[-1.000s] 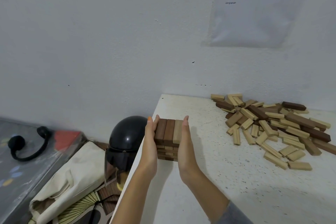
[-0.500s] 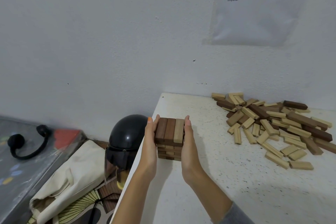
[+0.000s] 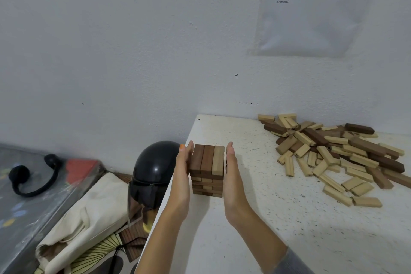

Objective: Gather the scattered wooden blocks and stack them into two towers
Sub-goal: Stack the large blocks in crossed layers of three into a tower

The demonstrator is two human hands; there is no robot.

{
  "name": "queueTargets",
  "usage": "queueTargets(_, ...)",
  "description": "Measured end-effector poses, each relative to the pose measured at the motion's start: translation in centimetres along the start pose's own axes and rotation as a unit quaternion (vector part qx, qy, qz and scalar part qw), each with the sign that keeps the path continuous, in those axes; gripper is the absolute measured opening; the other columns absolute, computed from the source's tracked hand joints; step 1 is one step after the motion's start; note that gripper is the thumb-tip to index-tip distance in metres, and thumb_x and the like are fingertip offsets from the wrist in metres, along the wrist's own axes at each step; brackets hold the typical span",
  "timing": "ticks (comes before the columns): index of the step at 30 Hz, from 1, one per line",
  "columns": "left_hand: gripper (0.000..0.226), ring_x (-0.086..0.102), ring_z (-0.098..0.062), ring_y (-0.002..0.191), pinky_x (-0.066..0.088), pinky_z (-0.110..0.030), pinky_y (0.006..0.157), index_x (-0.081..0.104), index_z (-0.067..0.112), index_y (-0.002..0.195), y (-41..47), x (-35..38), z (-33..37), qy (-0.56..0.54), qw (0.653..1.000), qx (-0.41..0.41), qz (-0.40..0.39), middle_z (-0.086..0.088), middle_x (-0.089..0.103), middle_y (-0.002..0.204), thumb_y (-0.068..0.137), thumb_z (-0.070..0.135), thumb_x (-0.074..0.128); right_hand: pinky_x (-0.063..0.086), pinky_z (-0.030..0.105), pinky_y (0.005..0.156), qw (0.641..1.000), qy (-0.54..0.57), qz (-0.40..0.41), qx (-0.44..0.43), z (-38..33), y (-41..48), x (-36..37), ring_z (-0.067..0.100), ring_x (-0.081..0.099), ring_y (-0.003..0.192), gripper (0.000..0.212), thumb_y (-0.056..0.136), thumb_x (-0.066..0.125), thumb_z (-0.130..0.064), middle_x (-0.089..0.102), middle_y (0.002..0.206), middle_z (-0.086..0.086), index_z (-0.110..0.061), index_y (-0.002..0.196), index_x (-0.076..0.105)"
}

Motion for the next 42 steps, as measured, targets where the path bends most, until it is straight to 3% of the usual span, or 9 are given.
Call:
queueTargets(2, 0.06, 0.033, -0.006, 0.139, 0.021, -0.023, 0.111, 0.039, 0.032, 0.146, 0.1, -0.6, 0.6, 0.012, 1.0, 0.021, 0.014, 0.015, 0.04, 0.149, 0.094, 0.061, 0.029, 0.041, 0.001, 0.073, 1.0, -0.011, 0.004, -0.019, -1.4, -0.7, -0.8, -0.021, 0.047, 0.098, 0.046, 0.097, 0.02, -0.061, 0.046, 0.13, -0.026, -0.043, 0.138, 0.035)
queueTargets(5, 0.052, 0.044, 0.015, 0.116, 0.031, 0.001, 0.088, 0.035, 0.031, 0.147, -0.1, -1.0, 2.1, -0.002, 0.998, 0.049, 0.03, 0.021, 0.036, 0.147, 0.1, 0.051, 0.026, 0.019, 0.017, 0.099, 0.999, 0.005, 0.022, -0.047, -3.3, -1.5, -2.1, -0.007, 0.03, 0.13, 0.048, 0.101, 0.027, -0.047, 0.027, 0.149, -0.022, -0.042, 0.148, 0.021)
queueTargets(7, 0.047, 0.041, 0.027, 0.103, 0.034, 0.007, 0.076, 0.037, 0.032, 0.146, -0.4, -0.6, 3.6, -0.007, 0.995, 0.087, 0.036, 0.024, 0.039, 0.144, 0.103, 0.043, 0.022, 0.017, 0.022, 0.103, 0.997, -0.005, 0.037, -0.073, -4.1, -1.9, -3.0, -0.001, 0.027, 0.134, 0.045, 0.103, 0.033, -0.038, 0.029, 0.149, -0.021, -0.04, 0.147, 0.028)
queueTargets(11, 0.04, 0.043, 0.015, 0.123, 0.033, -0.005, 0.103, 0.051, 0.032, 0.134, -2.4, 2.2, 7.2, 0.011, 0.975, 0.22, 0.025, 0.021, 0.051, 0.138, 0.099, 0.042, 0.034, 0.031, 0.026, 0.107, 0.989, -0.021, 0.072, -0.128, -5.8, -2.5, -5.4, -0.002, 0.042, 0.126, 0.032, 0.102, 0.042, -0.025, 0.049, 0.134, -0.023, -0.033, 0.131, 0.053)
queueTargets(17, 0.03, 0.055, 0.001, 0.117, 0.044, -0.013, 0.094, 0.061, 0.028, 0.119, -4.2, 9.7, 7.8, 0.088, 0.954, 0.278, -0.073, 0.018, 0.064, 0.121, 0.091, 0.024, 0.051, 0.049, 0.031, 0.092, 0.977, -0.026, 0.136, -0.161, -7.9, -3.3, -9.8, 0.012, 0.062, 0.104, 0.027, 0.094, 0.048, -0.003, 0.07, 0.106, -0.008, -0.017, 0.101, 0.07)
queueTargets(23, 0.024, 0.058, 0.003, 0.104, 0.043, -0.008, 0.08, 0.066, 0.019, 0.109, -3.5, 15.4, 4.1, 0.107, 0.957, 0.233, -0.137, 0.012, 0.068, 0.109, 0.09, 0.011, 0.053, 0.049, 0.013, 0.067, 0.965, -0.034, 0.199, -0.167, -8.1, -3.0, -16.3, 0.009, 0.066, 0.08, 0.029, 0.092, 0.047, 0.004, 0.072, 0.087, 0.001, -0.013, 0.089, 0.071)
queueTargets(33, 0.028, 0.058, 0.003, 0.099, 0.043, -0.009, 0.075, 0.067, 0.02, 0.108, 0.8, 20.5, -1.5, 0.209, 0.944, 0.196, -0.163, 0.011, 0.067, 0.108, 0.092, 0.001, 0.054, 0.051, 0.029, 0.073, 0.942, -0.096, 0.281, -0.158, -8.6, -0.5, -25.2, 0.019, 0.062, 0.076, 0.03, 0.089, 0.051, 0.005, 0.071, 0.082, 0.006, -0.017, 0.081, 0.071)
queueTargets(37, 0.032, 0.056, 0.005, 0.098, 0.039, -0.004, 0.08, 0.064, 0.026, 0.101, 2.7, 22.0, -1.6, 0.249, 0.924, 0.231, -0.175, 0.008, 0.065, 0.107, 0.089, -0.002, 0.057, 0.045, 0.008, 0.064, 0.928, -0.173, 0.278, -0.177, -9.2, 0.8, -26.5, 0.002, 0.06, 0.069, 0.024, 0.089, 0.057, 0.001, 0.07, 0.083, -0.005, -0.017, 0.083, 0.071)
queueTargets(42, 0.028, 0.054, 0.007, 0.099, 0.04, -0.007, 0.084, 0.067, 0.021, 0.102, 5.7, 23.3, -2.2, 0.312, 0.895, 0.275, -0.16, 0.005, 0.062, 0.103, 0.086, -0.001, 0.06, 0.048, 0.02, 0.071, 0.903, -0.287, 0.246, -0.201, -9.5, 3.8, -26.8, 0.012, 0.061, 0.086, 0.03, 0.088, 0.056, 0.004, 0.064, 0.093, -0.005, -0.022, 0.086, 0.069)
Point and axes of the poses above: each hand's wrist, its own y-axis towards the middle knuckle, its own x-axis out of the palm, z = x × y, the point moved 7 cm from there along y, towards the middle knuckle
